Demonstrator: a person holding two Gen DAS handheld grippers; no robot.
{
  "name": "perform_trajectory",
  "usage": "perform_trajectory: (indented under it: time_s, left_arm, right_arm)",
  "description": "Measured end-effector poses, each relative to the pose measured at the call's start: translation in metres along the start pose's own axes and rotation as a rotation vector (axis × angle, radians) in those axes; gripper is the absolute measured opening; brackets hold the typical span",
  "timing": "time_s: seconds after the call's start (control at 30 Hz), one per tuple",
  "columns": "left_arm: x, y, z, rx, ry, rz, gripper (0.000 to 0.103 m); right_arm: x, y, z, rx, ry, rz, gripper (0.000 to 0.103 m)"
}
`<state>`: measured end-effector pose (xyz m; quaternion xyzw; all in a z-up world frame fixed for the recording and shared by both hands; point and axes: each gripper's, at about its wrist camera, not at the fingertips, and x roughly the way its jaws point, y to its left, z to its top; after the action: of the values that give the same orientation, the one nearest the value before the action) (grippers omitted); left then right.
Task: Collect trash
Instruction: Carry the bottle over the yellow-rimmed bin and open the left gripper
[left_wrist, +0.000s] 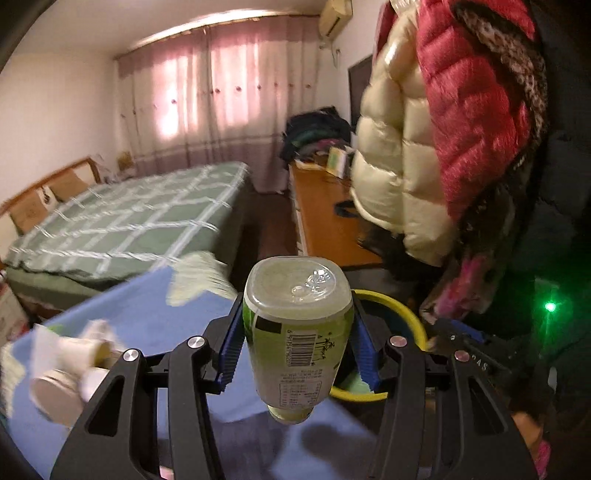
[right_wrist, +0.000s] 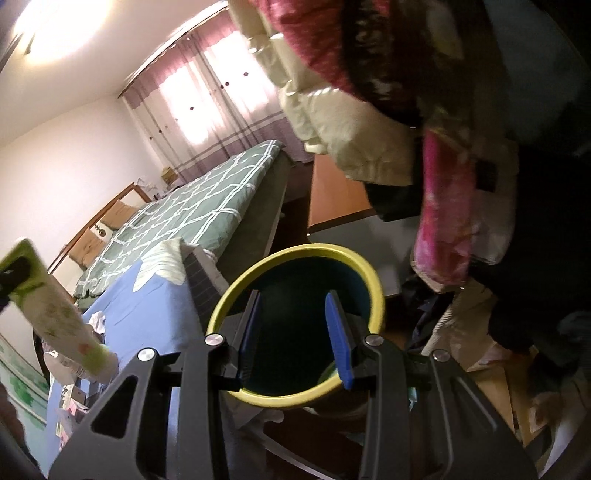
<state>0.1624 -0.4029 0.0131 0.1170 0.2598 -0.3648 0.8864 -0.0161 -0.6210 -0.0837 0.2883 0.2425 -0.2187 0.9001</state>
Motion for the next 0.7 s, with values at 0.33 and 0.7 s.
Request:
perform_trajectory:
  time_s: [0.33, 0.7]
  left_arm:
    - [0.077, -0.049, -0.006, -0.029, 0.029, -0.044, 0.052]
    - [0.152, -0.071, -0.046, -0.049, 0.282, -0.047, 0.052]
  right_arm:
    - [-0.004, -0.032, -0.003, 0.05, 0.006, -0.013, 0.034]
    - [0.004, -0.041, -0.01, 0.066, 0.036, -0.026, 0.034]
